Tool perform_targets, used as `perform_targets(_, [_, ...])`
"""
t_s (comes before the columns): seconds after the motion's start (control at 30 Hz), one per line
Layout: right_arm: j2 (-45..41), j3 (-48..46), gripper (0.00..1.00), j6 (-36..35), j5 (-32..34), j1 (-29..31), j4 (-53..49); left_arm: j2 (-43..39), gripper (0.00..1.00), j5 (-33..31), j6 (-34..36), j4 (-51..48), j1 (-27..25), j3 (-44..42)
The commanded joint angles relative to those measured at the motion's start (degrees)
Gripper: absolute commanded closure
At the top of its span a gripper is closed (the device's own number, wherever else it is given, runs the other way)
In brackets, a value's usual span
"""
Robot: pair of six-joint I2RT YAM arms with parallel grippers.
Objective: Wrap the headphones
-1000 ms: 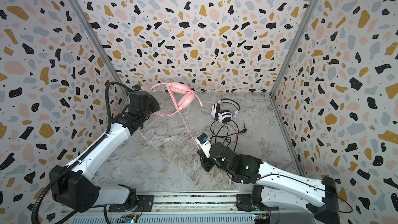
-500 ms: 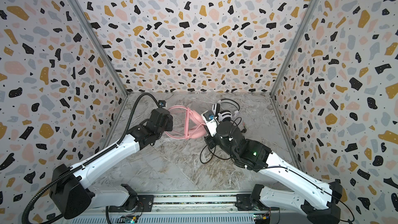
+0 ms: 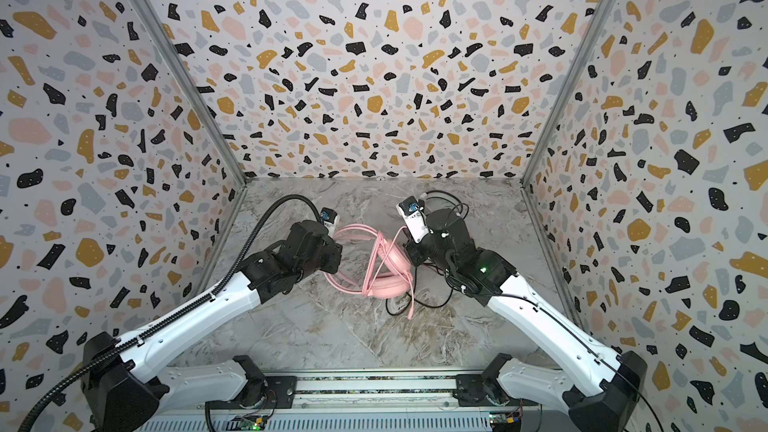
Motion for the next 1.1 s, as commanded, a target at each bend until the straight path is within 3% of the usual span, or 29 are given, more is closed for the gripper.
perform_targets(0.0, [0.6,1.6,0.94,0.0,-4.2,-1.7,7.6,-1.4,1.00,8.6,3.6,-4.3,-1.1,0.2])
perform_targets(0.2, [3.7,-0.8,0.93,1.3,-10.0,-3.6,10.5,-5.0,1.00,17.2,2.2,-0.3,-1.1,0.4])
perform_targets(0.3, [2.9,-4.0,0.92,2.6,-13.3,-5.5,12.5,-7.3,1.00,18.3,1.1,1.9,-1.1,0.4])
perform_targets(0.47, [0.0,-8.8,0.86,4.8,-24.0,-8.6,16.5,-9.9,1.00,18.2,0.2,5.2,-0.7,-0.1])
perform_targets(0.7, [0.6,-10.4,0.74,6.4,-37.9,-11.1,19.5,-8.6,1.00,24.8,-1.1,9.1,-0.1,-0.3])
perform_targets(0.9, [-0.6,-13.2,0.67,9.5,-38.4,-14.0,22.1,-9.0,1.00,27.0,-2.9,10.8,3.2,-0.8])
perform_targets(1.07, [-1.8,-16.7,0.56,11.2,-35.1,-16.2,22.3,-9.3,1.00,31.9,-5.7,11.9,9.5,-1.8])
